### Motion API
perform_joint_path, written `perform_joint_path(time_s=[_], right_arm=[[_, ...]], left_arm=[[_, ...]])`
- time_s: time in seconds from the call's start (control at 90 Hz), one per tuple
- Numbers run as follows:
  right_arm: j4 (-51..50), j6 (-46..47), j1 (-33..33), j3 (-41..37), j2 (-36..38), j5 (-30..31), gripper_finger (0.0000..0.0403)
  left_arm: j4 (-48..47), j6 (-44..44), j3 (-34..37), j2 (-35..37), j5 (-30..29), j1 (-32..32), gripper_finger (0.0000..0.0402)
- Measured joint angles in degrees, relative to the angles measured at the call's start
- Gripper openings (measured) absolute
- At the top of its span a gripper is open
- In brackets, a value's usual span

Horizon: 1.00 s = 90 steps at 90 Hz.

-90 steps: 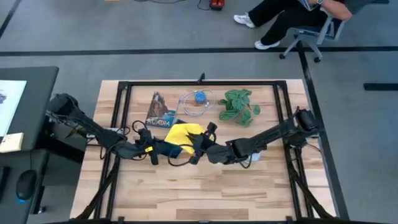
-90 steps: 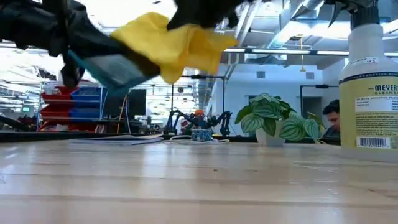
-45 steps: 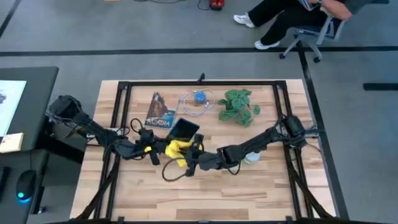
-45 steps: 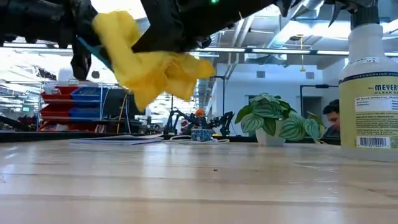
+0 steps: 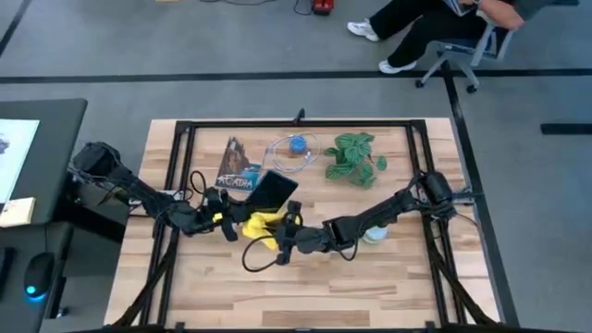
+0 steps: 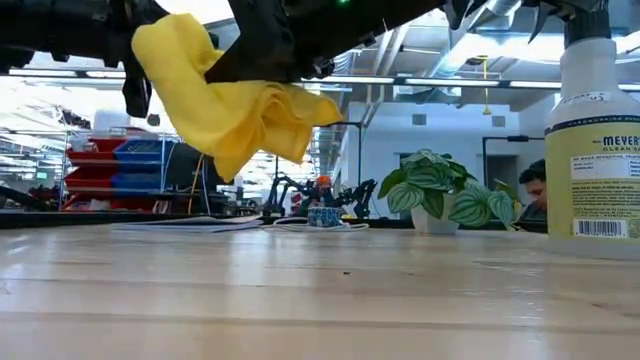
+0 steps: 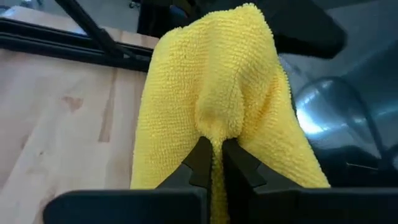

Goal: Clean tablet
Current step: Wipe the front of the tablet using microfiber towel

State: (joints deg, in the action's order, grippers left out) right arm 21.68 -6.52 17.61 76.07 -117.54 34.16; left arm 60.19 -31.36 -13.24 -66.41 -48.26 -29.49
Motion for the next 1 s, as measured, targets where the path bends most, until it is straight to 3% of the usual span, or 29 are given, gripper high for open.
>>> perform_joint_path(time_s=[0.433, 0.778, 1.0], right_arm=[[0.0, -4.6, 1.2, -0.1, -0.2, -2.3, 0.0006], [2.0, -9.4, 1.2, -0.1, 1.0, 10.3, 0.0006], [1.6, -15.5, 1.2, -0.1, 3.8, 15.5, 0.0006]], left_arm=[[0.0, 0.5, -0.3, 0.1, 0.3, 0.0, 0.0009], [-1.1, 0.7, -0.3, 0.1, -0.4, -0.1, 0.0009], [-3.6, 0.0, -0.2, 0.1, 4.3, -0.2, 0.0009]])
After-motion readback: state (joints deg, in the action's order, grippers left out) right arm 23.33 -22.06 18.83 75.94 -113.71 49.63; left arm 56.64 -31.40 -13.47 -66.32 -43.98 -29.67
